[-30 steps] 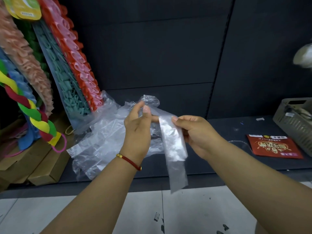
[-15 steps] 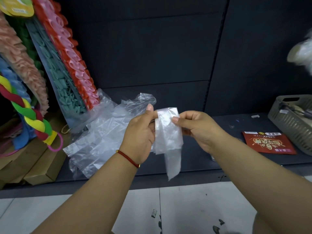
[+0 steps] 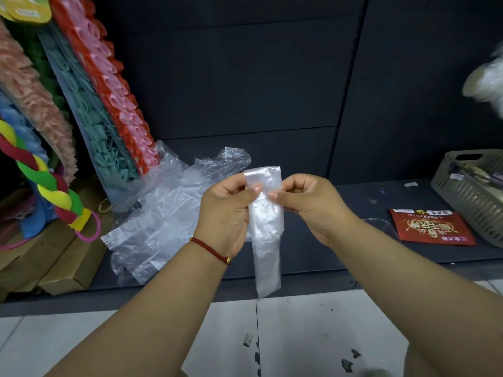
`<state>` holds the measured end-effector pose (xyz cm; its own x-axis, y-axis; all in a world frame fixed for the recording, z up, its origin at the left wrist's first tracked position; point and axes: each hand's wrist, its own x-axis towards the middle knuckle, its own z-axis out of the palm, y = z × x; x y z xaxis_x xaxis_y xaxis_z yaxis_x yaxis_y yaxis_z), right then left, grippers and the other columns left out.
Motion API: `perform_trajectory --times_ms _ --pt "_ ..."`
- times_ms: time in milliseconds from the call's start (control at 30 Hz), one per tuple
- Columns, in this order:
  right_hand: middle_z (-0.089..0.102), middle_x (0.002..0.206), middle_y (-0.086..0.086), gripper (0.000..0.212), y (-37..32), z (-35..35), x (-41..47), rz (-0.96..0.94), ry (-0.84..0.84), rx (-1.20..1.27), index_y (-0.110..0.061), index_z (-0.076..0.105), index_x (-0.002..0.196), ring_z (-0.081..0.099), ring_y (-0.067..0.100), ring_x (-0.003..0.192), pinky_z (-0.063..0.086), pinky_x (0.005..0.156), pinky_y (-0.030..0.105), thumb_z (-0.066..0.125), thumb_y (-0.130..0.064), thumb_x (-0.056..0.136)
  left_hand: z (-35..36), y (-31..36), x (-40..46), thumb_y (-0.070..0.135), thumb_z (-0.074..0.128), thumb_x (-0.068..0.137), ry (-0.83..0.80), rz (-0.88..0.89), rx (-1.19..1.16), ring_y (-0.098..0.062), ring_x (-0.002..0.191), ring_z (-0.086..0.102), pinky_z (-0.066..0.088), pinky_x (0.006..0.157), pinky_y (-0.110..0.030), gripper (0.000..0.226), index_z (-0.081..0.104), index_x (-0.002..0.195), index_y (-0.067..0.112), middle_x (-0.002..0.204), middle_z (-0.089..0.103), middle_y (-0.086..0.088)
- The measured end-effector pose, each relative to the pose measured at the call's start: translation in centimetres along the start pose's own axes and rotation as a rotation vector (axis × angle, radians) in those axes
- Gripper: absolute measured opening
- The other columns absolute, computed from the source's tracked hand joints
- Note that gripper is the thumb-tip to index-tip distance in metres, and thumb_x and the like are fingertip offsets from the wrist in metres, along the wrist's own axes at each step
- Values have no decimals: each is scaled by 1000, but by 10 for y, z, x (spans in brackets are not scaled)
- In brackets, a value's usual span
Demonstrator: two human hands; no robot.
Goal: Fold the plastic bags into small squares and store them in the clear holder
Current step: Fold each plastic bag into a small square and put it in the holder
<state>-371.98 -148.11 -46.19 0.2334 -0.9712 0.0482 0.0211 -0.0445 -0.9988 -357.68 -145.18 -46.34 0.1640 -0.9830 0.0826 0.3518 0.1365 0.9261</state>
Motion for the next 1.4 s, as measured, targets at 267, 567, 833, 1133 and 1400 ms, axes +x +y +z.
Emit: perform_trajectory --times_ms 267,567,833,1133,1400 --pt "70 75 5 28 -1 -6 7 -33 118 130 -12 55 92 69 19 72 53 68 28 75 3 79 1 -6 -3 2 66 88 -14 -188 211 -24 76 68 58 68 -30 15 64 101 -3 89 72 -15" --pt "61 60 2 53 -9 -10 3 351 33 -146 -15 65 107 50 13 50 41 50 24 52 -63 89 -8 -6 1 15 73 86 166 -19 386 -19 68 53 48 65 -25 19 69 80 -3 74 63 -12" --pt "70 83 21 84 3 -2 -3 498 -218 138 5 67 103 68 26 70 56 71 36 45 -73 82 -5 -2 -1 16 74 84 162 -1 364 -10 64 52 47 60 -18 15 72 78 2 72 62 -7" --pt "55 121 38 71 5 -10 2 213 -145 160 13 64 112 62 43 110 56 90 44 73 -43 69 1 6 -15 11 71 87 45 -77 425 0 41 47 38 47 -9 17 68 71 6 44 51 16" --pt "59 102 42 83 5 -10 -1 142 -101 87 25 52 99 59 38 89 51 91 50 87 -38 58 1 4 -15 14 72 86 -21 -107 473 1 39 46 35 46 -6 18 68 70 8 43 50 16"
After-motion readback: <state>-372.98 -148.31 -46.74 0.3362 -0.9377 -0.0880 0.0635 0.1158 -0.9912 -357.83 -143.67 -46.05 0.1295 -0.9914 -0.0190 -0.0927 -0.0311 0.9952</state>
